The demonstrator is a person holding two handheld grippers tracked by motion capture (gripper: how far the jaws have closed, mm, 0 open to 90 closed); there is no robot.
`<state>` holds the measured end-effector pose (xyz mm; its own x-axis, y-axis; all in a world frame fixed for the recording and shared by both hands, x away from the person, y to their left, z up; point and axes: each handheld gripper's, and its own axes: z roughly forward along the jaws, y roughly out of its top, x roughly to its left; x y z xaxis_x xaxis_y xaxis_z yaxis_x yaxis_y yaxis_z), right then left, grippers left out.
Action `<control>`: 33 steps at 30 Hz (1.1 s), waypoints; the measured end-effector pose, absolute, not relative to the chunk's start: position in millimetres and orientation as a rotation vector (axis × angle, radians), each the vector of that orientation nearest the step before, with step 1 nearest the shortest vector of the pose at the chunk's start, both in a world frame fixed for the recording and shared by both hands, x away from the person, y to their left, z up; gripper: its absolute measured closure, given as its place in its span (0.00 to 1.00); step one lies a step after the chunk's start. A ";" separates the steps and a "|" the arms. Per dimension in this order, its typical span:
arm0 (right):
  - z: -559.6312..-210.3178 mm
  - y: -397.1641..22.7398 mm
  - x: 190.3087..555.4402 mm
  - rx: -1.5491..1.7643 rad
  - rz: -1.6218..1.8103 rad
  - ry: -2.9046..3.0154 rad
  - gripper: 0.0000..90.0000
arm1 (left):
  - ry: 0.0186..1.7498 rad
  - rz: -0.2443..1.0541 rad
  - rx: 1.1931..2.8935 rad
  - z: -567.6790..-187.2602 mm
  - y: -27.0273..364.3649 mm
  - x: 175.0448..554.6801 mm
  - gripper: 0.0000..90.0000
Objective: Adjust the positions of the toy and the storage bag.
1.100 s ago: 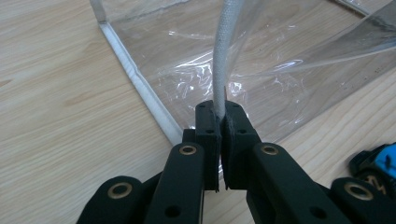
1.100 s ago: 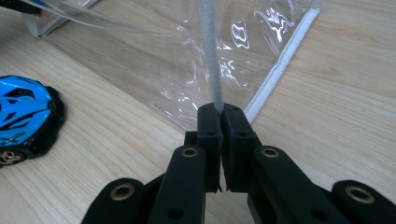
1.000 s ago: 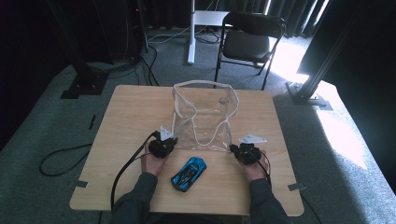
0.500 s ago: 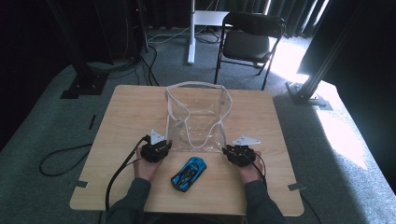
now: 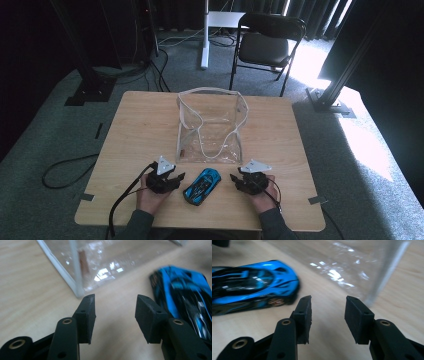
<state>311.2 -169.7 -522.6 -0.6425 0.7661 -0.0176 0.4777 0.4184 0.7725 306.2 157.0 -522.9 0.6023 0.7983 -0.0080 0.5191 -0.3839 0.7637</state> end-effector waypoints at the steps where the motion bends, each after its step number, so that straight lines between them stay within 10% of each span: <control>1: -523.7 -167.1 309.6 1.055 1.083 2.321 0.63 | 1.038 0.471 2.073 -522.9 157.0 306.2 0.56; 33: -541.5 -138.1 323.4 1.081 1.011 2.378 0.54 | 0.860 0.230 2.102 -537.7 123.1 281.2 0.81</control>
<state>323.4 -138.1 -541.5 -0.6530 0.7573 -0.0130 0.5160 0.4574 0.7243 281.2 123.1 -537.7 0.7486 0.6499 -0.1315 0.4971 -0.4189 0.7599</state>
